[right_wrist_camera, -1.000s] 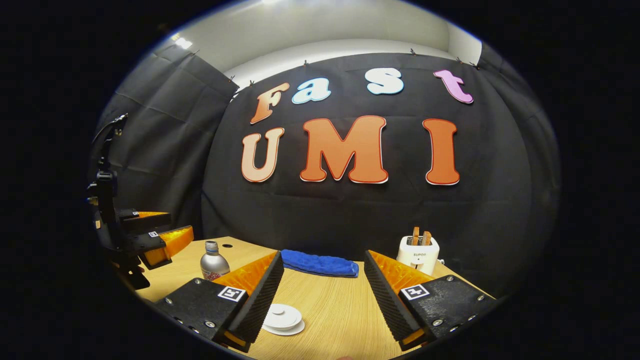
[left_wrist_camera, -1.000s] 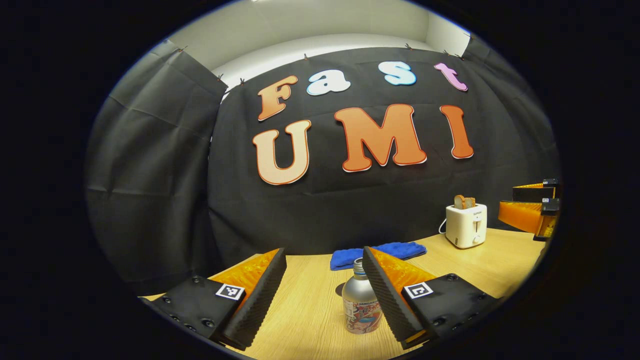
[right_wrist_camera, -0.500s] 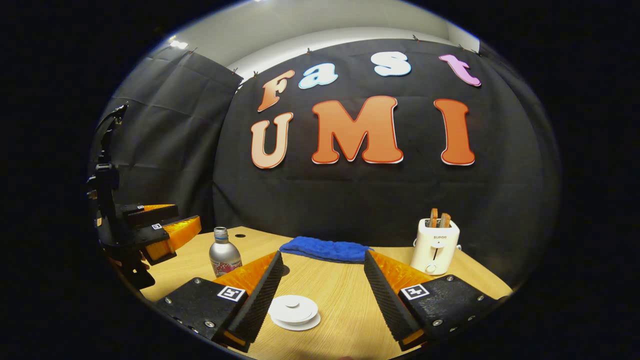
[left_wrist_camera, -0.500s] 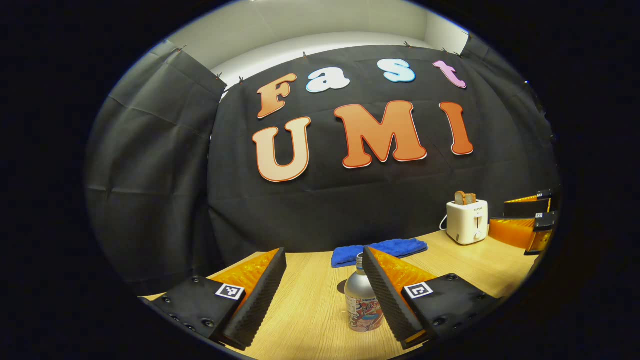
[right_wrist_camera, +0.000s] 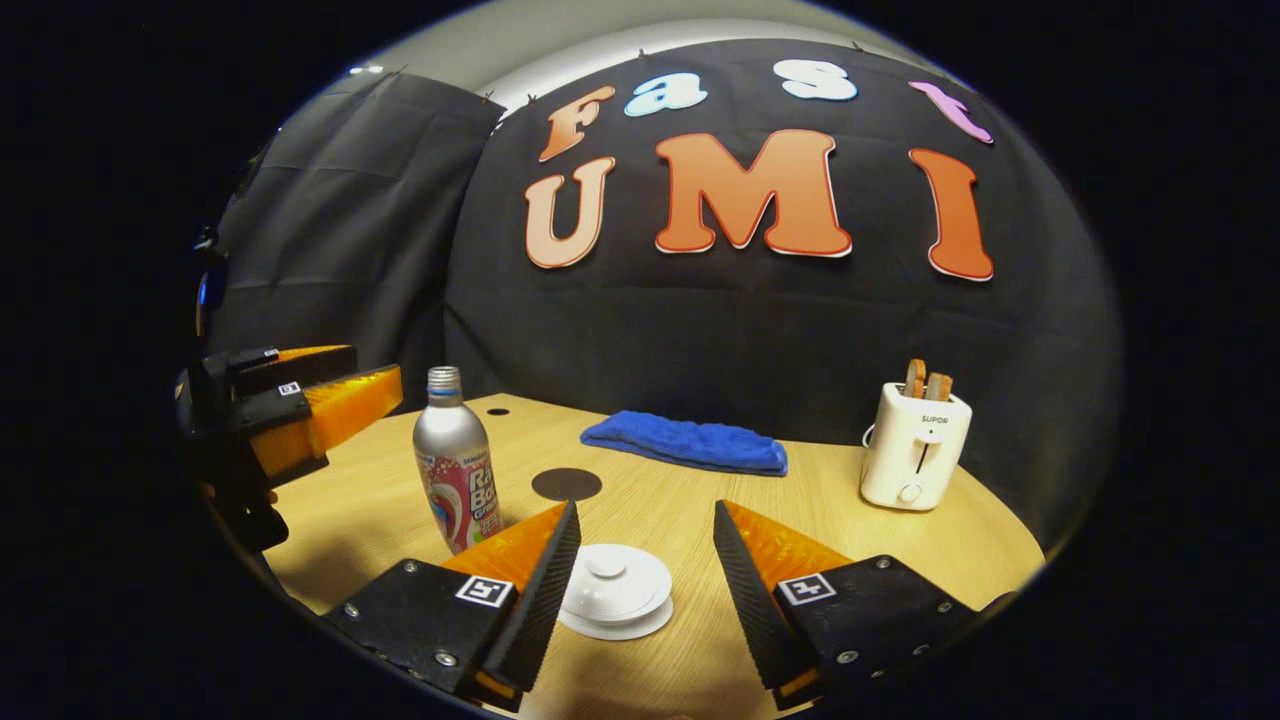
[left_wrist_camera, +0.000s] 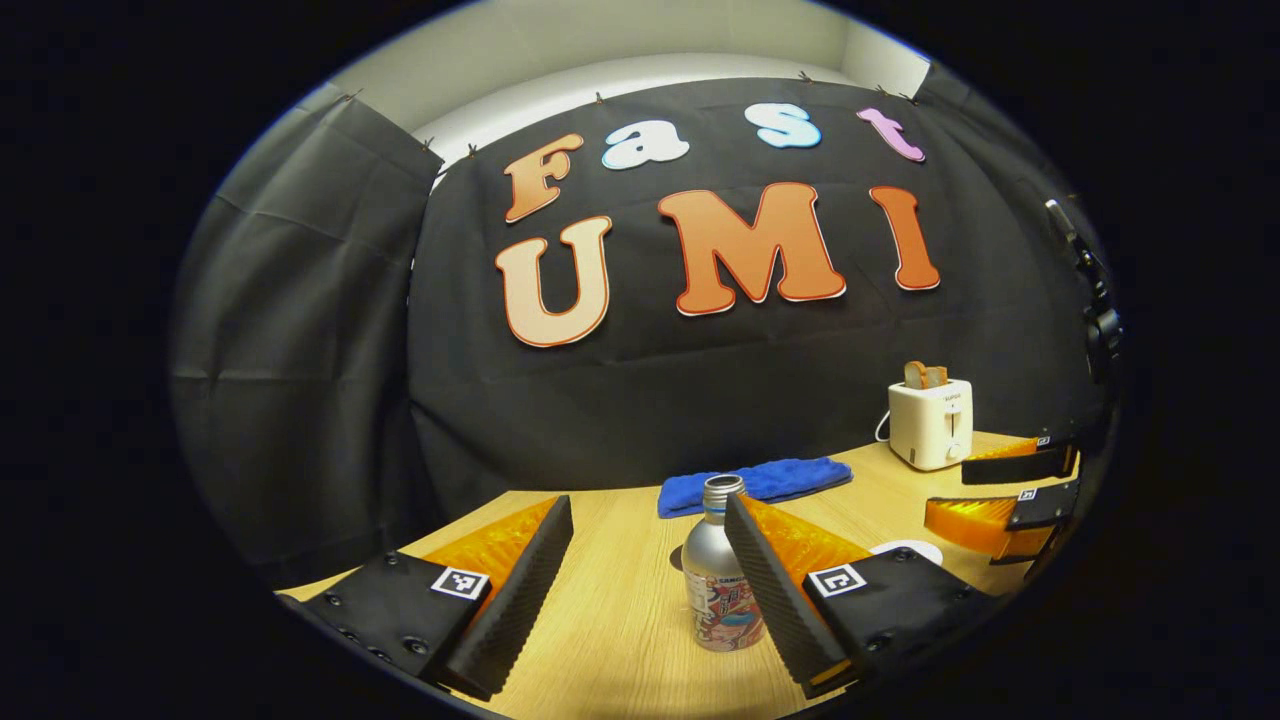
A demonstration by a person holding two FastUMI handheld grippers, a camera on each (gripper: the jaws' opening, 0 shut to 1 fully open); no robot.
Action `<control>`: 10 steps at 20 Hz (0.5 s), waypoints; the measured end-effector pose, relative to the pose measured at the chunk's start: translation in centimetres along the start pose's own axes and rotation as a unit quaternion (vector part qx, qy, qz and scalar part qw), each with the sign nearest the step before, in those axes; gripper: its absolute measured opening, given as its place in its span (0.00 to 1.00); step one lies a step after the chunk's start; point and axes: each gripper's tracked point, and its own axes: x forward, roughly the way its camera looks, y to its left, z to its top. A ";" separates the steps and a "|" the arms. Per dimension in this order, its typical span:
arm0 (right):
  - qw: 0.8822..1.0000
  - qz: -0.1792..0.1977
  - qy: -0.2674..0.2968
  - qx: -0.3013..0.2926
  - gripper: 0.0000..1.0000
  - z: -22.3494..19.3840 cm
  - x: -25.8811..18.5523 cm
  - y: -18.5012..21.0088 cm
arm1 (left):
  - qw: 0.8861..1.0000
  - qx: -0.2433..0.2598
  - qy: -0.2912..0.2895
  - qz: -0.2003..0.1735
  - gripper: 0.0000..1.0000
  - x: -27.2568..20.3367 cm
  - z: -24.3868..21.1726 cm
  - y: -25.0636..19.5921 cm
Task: Open the teacup lid with one hand, grasp the water bottle and pour water into the teacup with the other hand; after pouring, place the water bottle on the coaster and then close the teacup lid.
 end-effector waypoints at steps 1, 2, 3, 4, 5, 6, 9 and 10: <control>1.000 0.006 0.005 0.005 0.78 -0.4 0.3 0.3 | 1.000 0.000 0.003 -0.001 1.00 0.1 -0.3 0.1; 1.000 0.009 0.010 0.007 0.76 -0.7 0.7 0.6 | 1.000 0.000 0.005 -0.001 1.00 0.0 -0.5 0.1; 1.000 0.010 0.014 0.008 0.72 -1.2 1.2 0.8 | 1.000 -0.001 0.007 0.000 1.00 0.0 -0.7 0.2; 1.000 0.012 0.019 0.009 0.72 -1.5 1.7 1.0 | 1.000 -0.001 0.009 0.000 1.00 0.1 -0.6 0.2; 0.999 0.015 0.027 0.010 0.72 -2.1 2.1 1.3 | 1.000 -0.002 0.012 0.000 1.00 0.2 -1.0 0.4; 0.999 0.013 0.033 0.010 0.72 -2.5 2.4 1.3 | 1.000 -0.002 0.013 0.001 1.00 0.2 -1.2 0.4; 0.999 0.013 0.050 0.014 0.59 -3.5 3.1 1.6 | 1.000 -0.001 0.018 0.003 1.00 0.3 -1.7 0.6; 0.998 0.014 0.051 0.015 0.56 -3.7 3.2 1.8 | 1.000 -0.001 0.020 0.003 1.00 0.2 -1.9 0.7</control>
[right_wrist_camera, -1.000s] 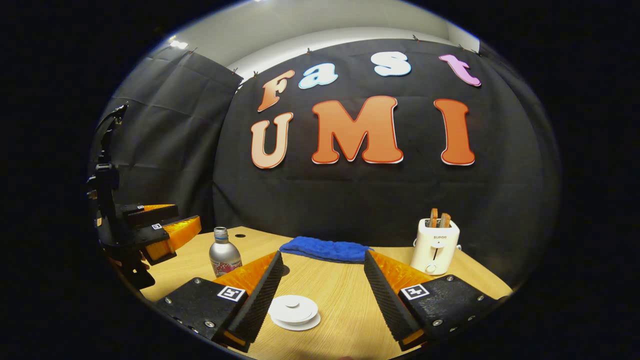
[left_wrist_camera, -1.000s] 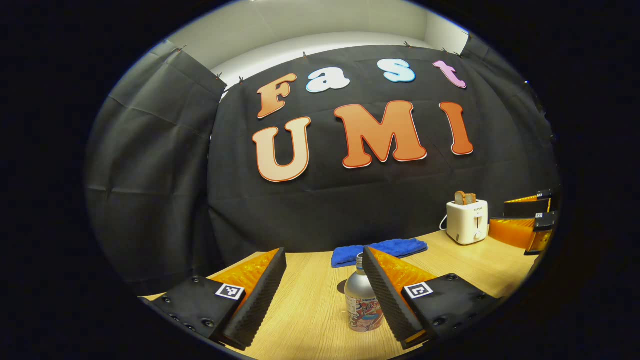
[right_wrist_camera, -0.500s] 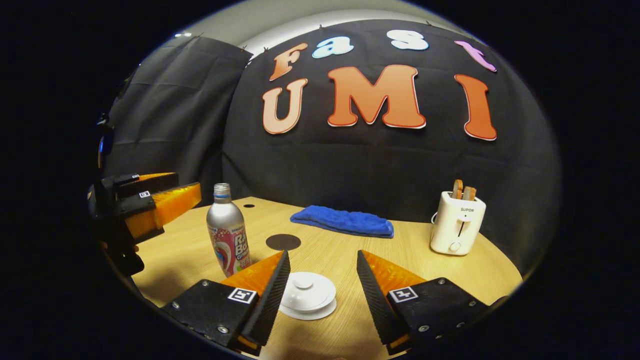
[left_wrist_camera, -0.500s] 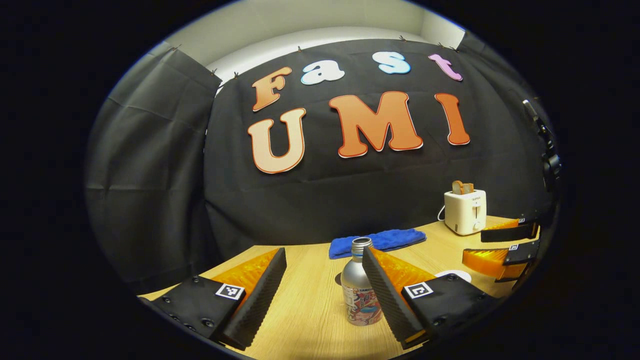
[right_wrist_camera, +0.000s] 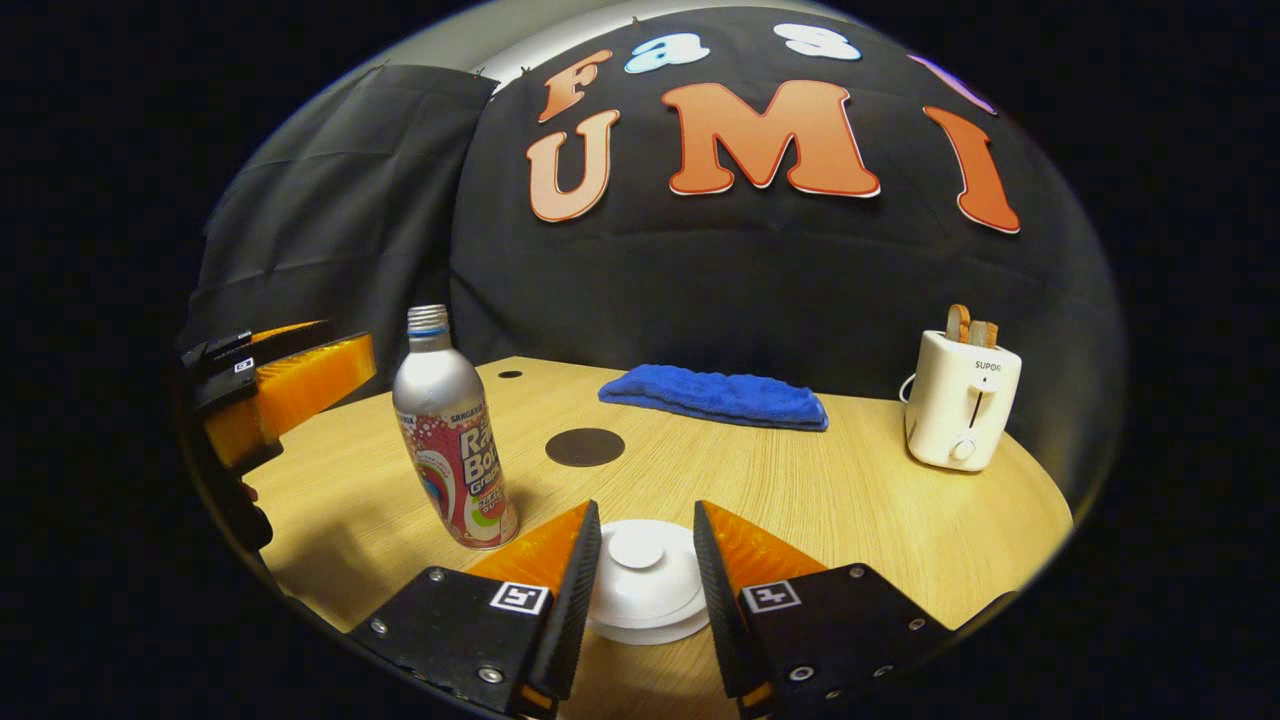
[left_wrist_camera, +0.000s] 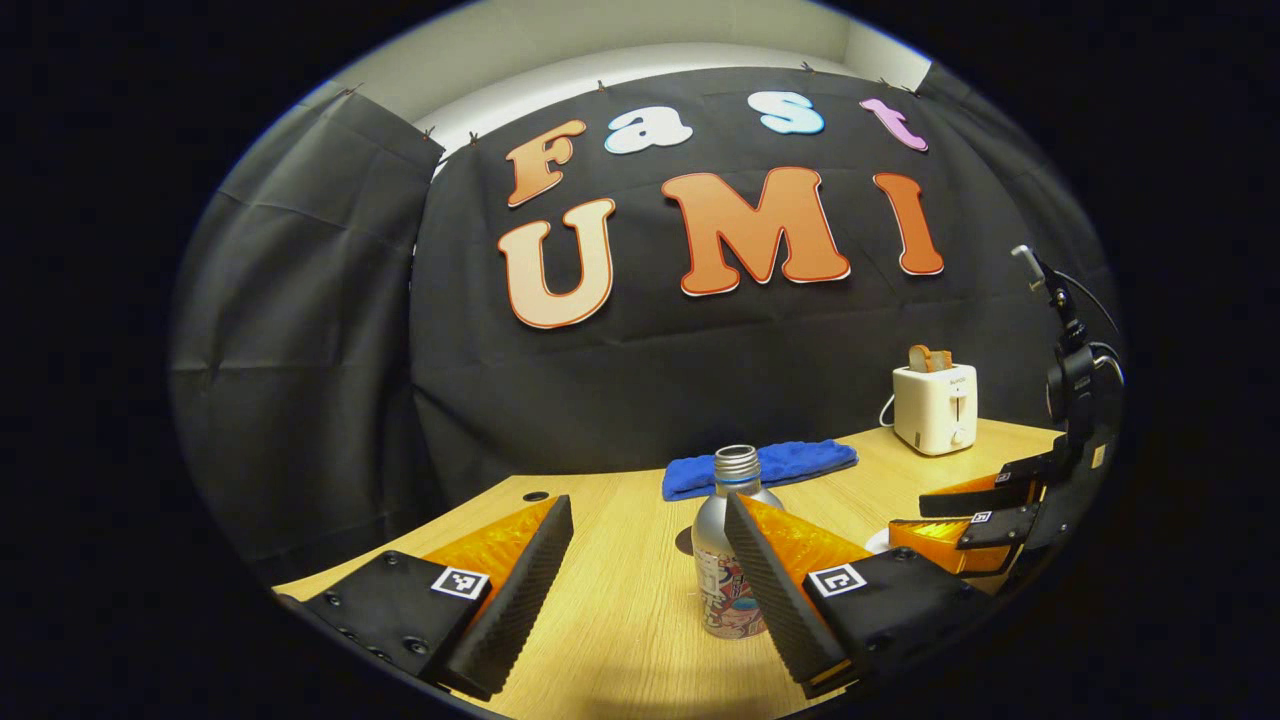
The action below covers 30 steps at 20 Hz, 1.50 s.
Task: Open the teacup lid with one hand, grasp the water bottle and pour water into the teacup with the other hand; after pouring, place the water bottle on the coaster and then close the teacup lid.
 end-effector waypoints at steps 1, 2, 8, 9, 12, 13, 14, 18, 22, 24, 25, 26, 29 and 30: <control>1.000 -0.002 0.002 -0.003 0.53 -0.1 0.1 0.1 | 1.000 -0.001 0.001 0.000 1.00 0.1 -0.2 0.0; 1.000 -0.001 0.004 -0.007 0.49 -0.3 0.2 0.1 | 1.000 -0.001 0.003 -0.001 0.94 0.2 -0.3 0.0; 1.000 0.003 0.000 -0.024 0.27 -0.1 0.4 0.4 | 1.000 -0.008 0.010 -0.013 1.00 0.8 -1.3 -0.8; 1.000 0.003 0.001 -0.023 0.25 -0.1 0.4 0.3 | 1.000 -0.009 0.012 -0.016 1.00 0.9 -1.7 -1.0; 1.000 -0.001 -0.001 -0.021 0.23 0.1 0.1 0.2 | 0.999 -0.017 0.023 -0.033 0.94 0.9 -2.6 -2.1; 1.000 -0.002 -0.005 -0.020 0.23 0.5 0.0 0.0 | 0.999 -0.016 0.025 -0.036 1.00 0.9 -2.9 -2.2; 1.000 -0.004 -0.011 -0.019 0.19 0.8 -0.1 -0.2 | 0.999 -0.016 0.027 -0.038 1.00 0.9 -2.9 -2.4; 1.000 -0.015 -0.025 -0.011 0.23 2.1 -0.9 -1.2 | 0.996 -0.038 0.032 -0.078 1.00 0.9 -3.7 -4.5; 0.999 -0.025 -0.037 -0.006 0.23 3.2 -2.1 -2.5 | 0.993 -0.049 0.054 -0.095 0.94 1.8 -4.9 -5.9; 0.999 -0.034 -0.042 -0.009 0.23 3.5 -2.6 -3.2 | 0.992 -0.052 0.062 -0.098 1.00 2.8 -5.8 -6.3; 0.998 -0.040 -0.045 -0.010 0.23 3.8 -2.9 -3.7 | 0.990 -0.056 0.075 -0.103 1.00 3.2 -6.4 -6.8; 0.998 -0.045 -0.048 -0.013 0.23 3.9 -3.2 -4.1 | 0.989 -0.058 0.088 -0.104 1.00 3.5 -7.3 -7.1; 0.997 -0.057 -0.053 -0.019 0.23 4.2 -3.9 -5.0 | 0.988 -0.054 0.103 -0.106 1.00 4.5 -8.4 -7.6; 0.997 -0.059 -0.054 -0.019 0.23 4.3 -4.1 -5.3 | 0.988 -0.050 0.107 -0.102 1.00 4.6 -8.6 -7.6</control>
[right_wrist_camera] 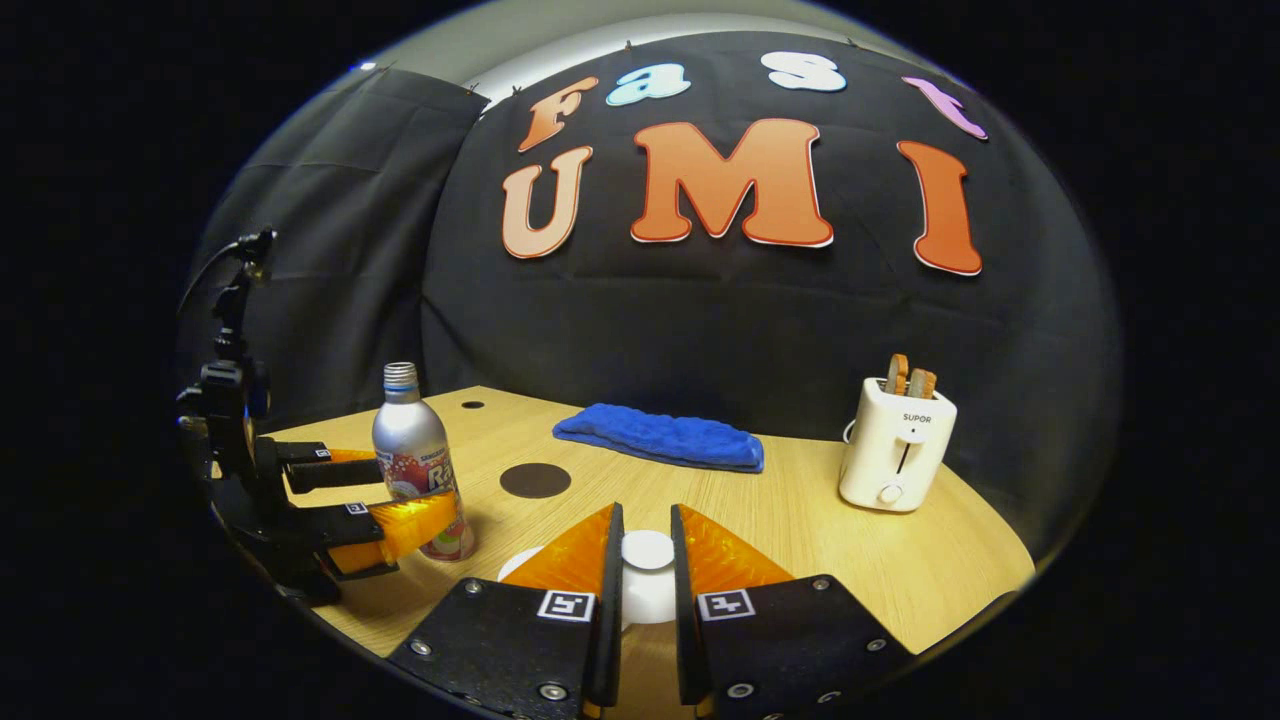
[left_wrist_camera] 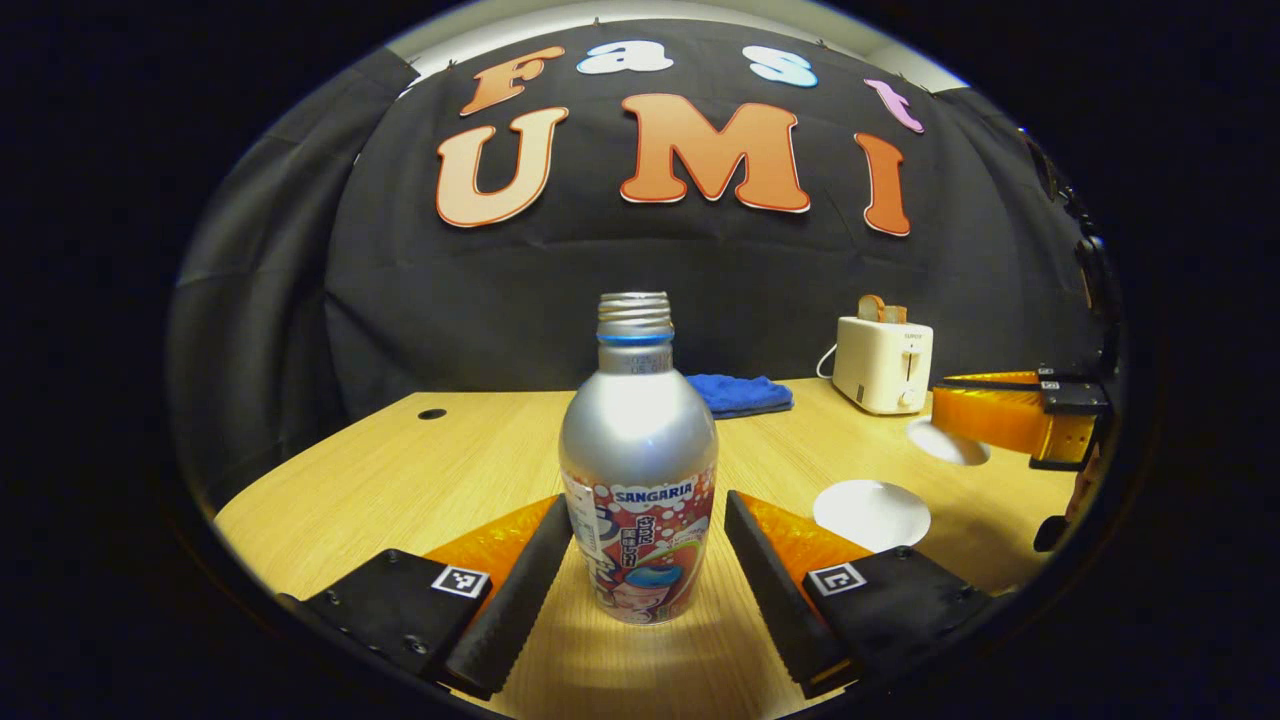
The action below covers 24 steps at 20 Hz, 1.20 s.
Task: Open the teacup lid with one hand, grasp the water bottle and pour water into the teacup with the other hand; after pouring, place the water bottle on the coaster and then close the teacup lid.
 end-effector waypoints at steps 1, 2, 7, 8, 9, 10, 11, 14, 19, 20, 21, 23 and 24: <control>1.000 -0.003 -0.001 0.001 0.24 0.1 -0.2 -0.3 | 1.000 0.003 0.004 0.006 0.98 -0.1 -0.1 0.3; 1.000 -0.006 -0.001 0.001 0.23 0.0 -0.4 -0.5 | 1.000 0.003 0.000 0.004 0.85 0.3 0.2 0.3; 1.000 -0.019 -0.007 0.003 0.23 0.7 -1.1 -1.9 | 0.997 0.072 0.013 0.027 0.80 0.1 0.8 0.7; 1.000 -0.022 -0.008 0.003 0.23 0.8 -1.3 -2.2 | 0.995 0.093 0.010 0.031 0.84 0.2 1.2 0.6; 1.000 -0.024 -0.010 0.002 0.23 0.8 -1.6 -2.4 | 0.993 0.115 0.006 0.038 0.84 0.2 1.6 0.7; 1.000 -0.028 -0.011 0.001 0.23 0.9 -1.9 -2.8 | 0.990 0.137 0.002 0.044 0.84 0.3 2.0 0.9; 0.999 -0.031 -0.013 0.001 0.24 0.8 -2.1 -3.2 | 0.986 0.158 0.000 0.049 0.84 0.3 2.4 0.8; 0.999 -0.045 -0.017 0.004 0.23 0.9 -2.9 -4.6 | 0.973 0.223 -0.004 0.057 0.88 0.6 3.0 0.6; 0.998 -0.062 -0.022 0.012 0.23 0.7 -3.9 -6.5 | 0.942 0.324 -0.008 0.085 0.80 0.4 3.4 0.9; 0.998 -0.063 -0.023 0.013 0.23 0.6 -4.0 -6.8 | 0.935 0.342 -0.007 0.088 0.84 0.4 3.5 0.9; 0.998 -0.065 -0.024 0.013 0.23 0.6 -4.2 -7.1 | 0.928 0.361 -0.008 0.089 0.80 0.5 3.5 0.9; 0.998 -0.062 -0.024 0.016 0.23 0.3 -4.4 -7.4 | 0.917 0.390 -0.010 0.080 0.80 0.7 3.1 0.2; 0.998 -0.056 -0.025 0.022 0.23 0.1 -4.5 -7.3 | 0.911 0.405 -0.004 0.076 0.88 0.9 2.7 0.0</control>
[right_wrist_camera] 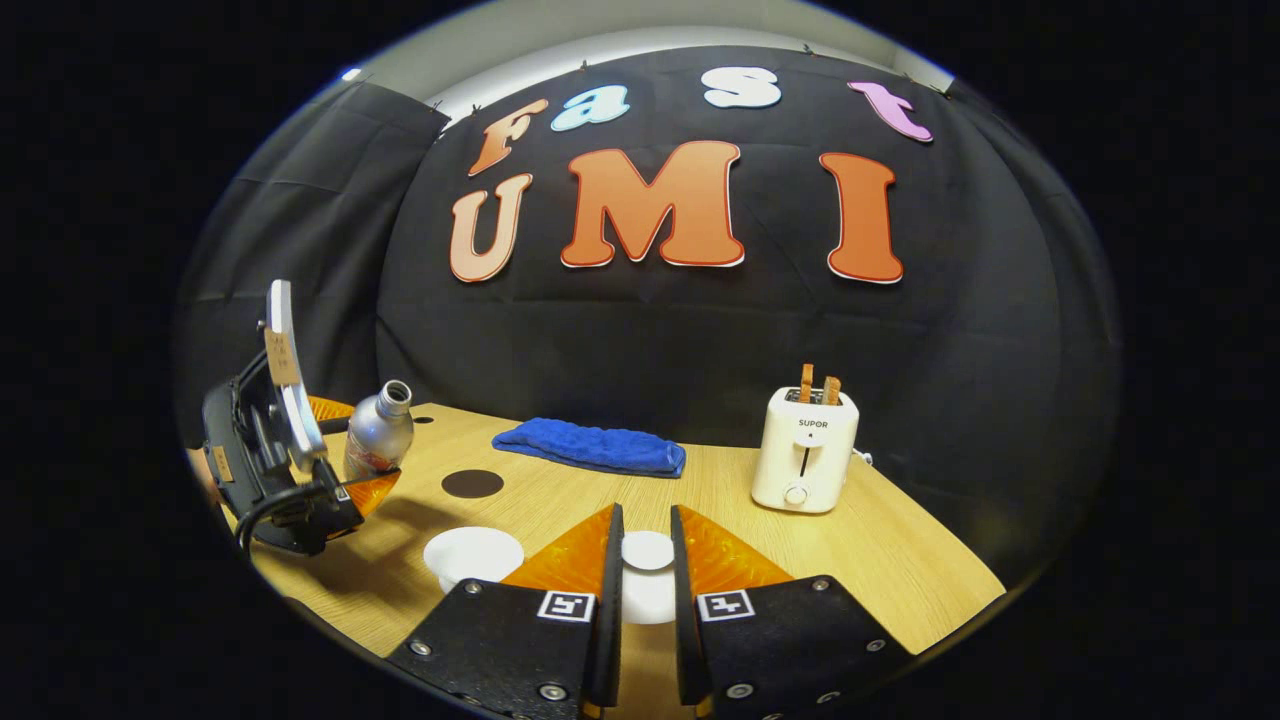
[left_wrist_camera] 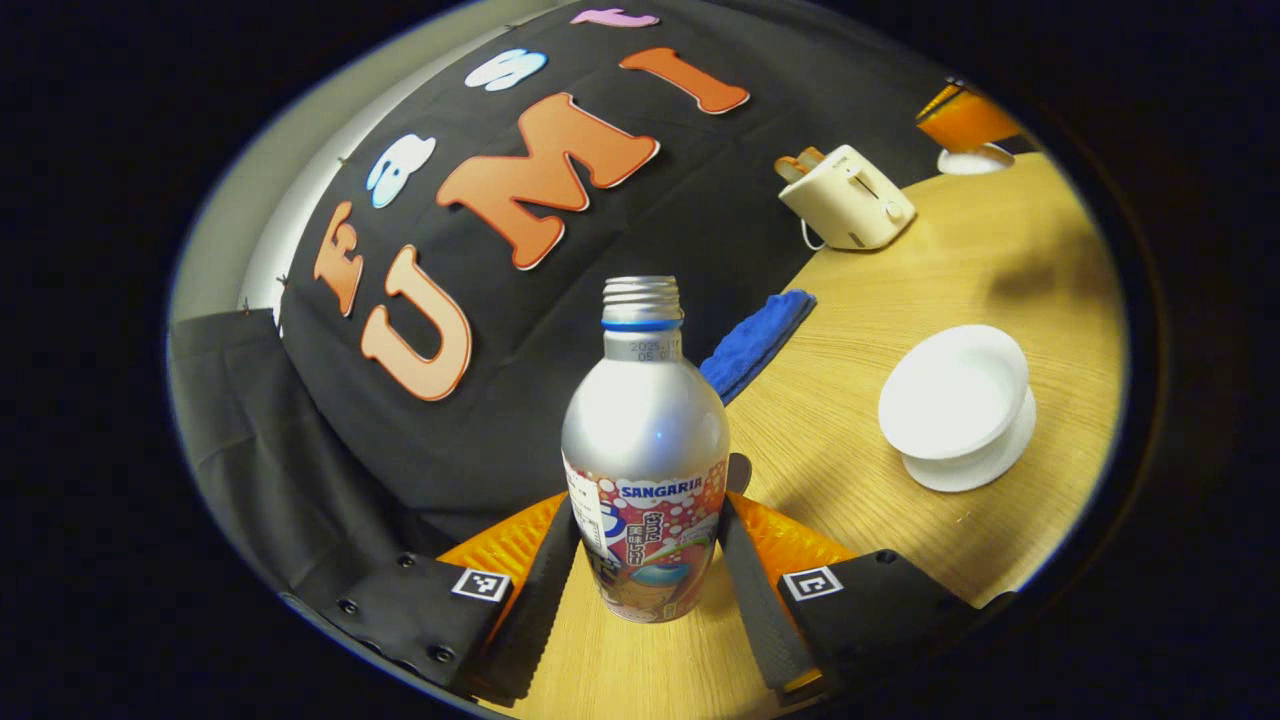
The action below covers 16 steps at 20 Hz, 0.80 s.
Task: Open the teacup lid with one hand, grasp the water bottle and pour water into the teacup with the other hand; after pouring, place the water bottle on the coaster and then close the teacup lid.
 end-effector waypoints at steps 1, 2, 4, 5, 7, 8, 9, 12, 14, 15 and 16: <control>1.000 0.004 0.000 0.001 0.23 0.0 0.0 0.0 | 1.000 0.020 0.002 -0.001 0.84 0.0 -0.2 -0.1; 1.000 0.003 0.000 -0.001 0.23 0.1 0.1 -0.3 | 0.999 0.041 0.001 0.001 0.84 0.0 0.0 0.0; 1.000 0.000 -0.004 -0.005 0.23 0.2 0.0 -1.0 | 0.997 0.078 -0.004 0.005 0.80 0.0 0.0 0.1; 1.000 0.001 -0.007 -0.004 0.23 0.3 -0.1 -1.1 | 0.996 0.094 -0.005 0.004 0.80 0.0 0.2 0.0; 1.000 0.002 -0.010 -0.002 0.23 0.2 -0.2 -1.5 | 0.992 0.122 -0.005 -0.001 0.80 0.0 0.0 -0.2; 1.000 0.001 -0.010 -0.003 0.23 0.2 -0.2 -1.8 | 0.990 0.140 -0.006 -0.001 0.84 0.1 0.0 -0.1; 1.000 -0.001 -0.009 -0.004 0.23 0.0 -0.3 -2.1 | 0.987 0.159 -0.007 0.000 0.84 0.3 0.0 0.0; 1.000 -0.003 -0.004 0.000 0.23 -0.6 -0.2 -2.9 | 0.979 0.205 -0.011 0.006 0.84 0.0 0.2 0.2; 1.000 0.000 0.004 0.005 0.23 -1.3 -0.2 -3.0 | 0.973 0.231 -0.008 0.005 0.80 0.1 0.0 0.2; 1.000 -0.001 0.002 0.005 0.23 -1.2 -0.3 -3.1 | 0.968 0.249 -0.010 0.008 0.80 0.1 0.2 0.3; 1.000 -0.001 0.005 0.004 0.23 -1.4 -0.3 -3.3 | 0.963 0.268 -0.014 0.010 0.84 -0.1 0.5 0.3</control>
